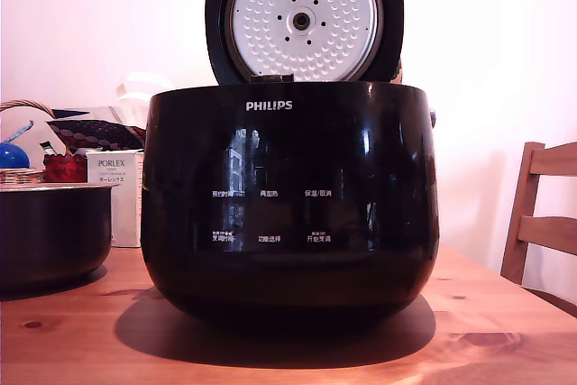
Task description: Pick up the metallic pot next to the rice cooker
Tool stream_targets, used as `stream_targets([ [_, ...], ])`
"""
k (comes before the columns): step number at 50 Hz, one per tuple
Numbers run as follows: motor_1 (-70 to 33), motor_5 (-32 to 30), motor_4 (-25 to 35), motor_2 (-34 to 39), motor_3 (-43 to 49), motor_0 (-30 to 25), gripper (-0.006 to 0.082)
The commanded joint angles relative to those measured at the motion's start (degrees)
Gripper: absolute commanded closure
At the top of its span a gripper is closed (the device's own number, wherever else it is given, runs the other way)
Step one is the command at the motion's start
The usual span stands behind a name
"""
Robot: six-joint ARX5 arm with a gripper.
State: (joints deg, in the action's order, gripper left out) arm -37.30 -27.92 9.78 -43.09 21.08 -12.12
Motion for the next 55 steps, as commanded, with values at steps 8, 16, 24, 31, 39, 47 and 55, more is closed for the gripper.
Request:
stream_targets([
  [8,-2.8,-12.8,2.0,-5.7,14.9,0.1,0.0789],
  [16,-8.0,-15.6,1.8,-9.6,27.6,0.1,0.0789],
  [24,-14.8,-19.5,1.8,-12.3,36.0,0.1,0.0789],
  [31,-20.8,-20.3,-0.2,-15.3,42.3,0.1,0.0731],
  [39,-25.0,-20.7,-4.9,-17.4,41.7,0.1,0.0415],
  [47,-28.7,-27.9,-6.9,-18.6,38.8,0.6,0.0433],
  [55,-34.2,-29.6,-7.3,-19.3,36.2,2.6,0.048],
])
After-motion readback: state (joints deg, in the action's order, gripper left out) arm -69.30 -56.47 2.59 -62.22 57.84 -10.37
